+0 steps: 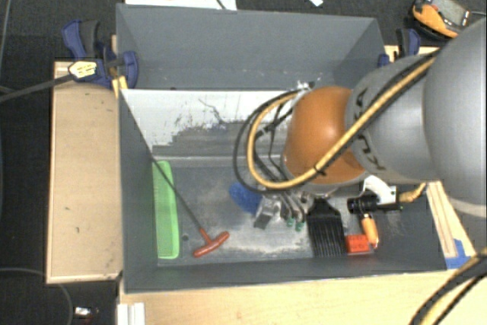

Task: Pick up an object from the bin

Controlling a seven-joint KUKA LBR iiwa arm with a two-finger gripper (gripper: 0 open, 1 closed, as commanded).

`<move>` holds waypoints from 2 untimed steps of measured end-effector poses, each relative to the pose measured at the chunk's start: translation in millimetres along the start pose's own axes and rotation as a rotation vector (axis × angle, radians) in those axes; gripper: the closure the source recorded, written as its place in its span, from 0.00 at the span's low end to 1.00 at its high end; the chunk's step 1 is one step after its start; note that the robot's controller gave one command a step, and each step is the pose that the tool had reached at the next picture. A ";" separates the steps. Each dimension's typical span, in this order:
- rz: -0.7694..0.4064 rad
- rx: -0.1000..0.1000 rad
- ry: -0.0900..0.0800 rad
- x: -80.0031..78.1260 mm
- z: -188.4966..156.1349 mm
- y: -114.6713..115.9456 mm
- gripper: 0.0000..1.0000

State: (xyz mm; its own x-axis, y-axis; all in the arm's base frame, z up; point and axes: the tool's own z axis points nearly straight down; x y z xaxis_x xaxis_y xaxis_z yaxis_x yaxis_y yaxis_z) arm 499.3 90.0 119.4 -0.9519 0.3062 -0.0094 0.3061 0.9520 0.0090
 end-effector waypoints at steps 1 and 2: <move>-0.003 -0.003 -0.005 -1.6 -24.5 0.9 1.00; -0.005 -0.003 -0.005 -1.7 -36.7 0.9 1.00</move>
Offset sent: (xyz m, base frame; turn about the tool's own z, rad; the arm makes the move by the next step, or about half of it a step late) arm 0.0011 0.0002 0.0459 -0.0021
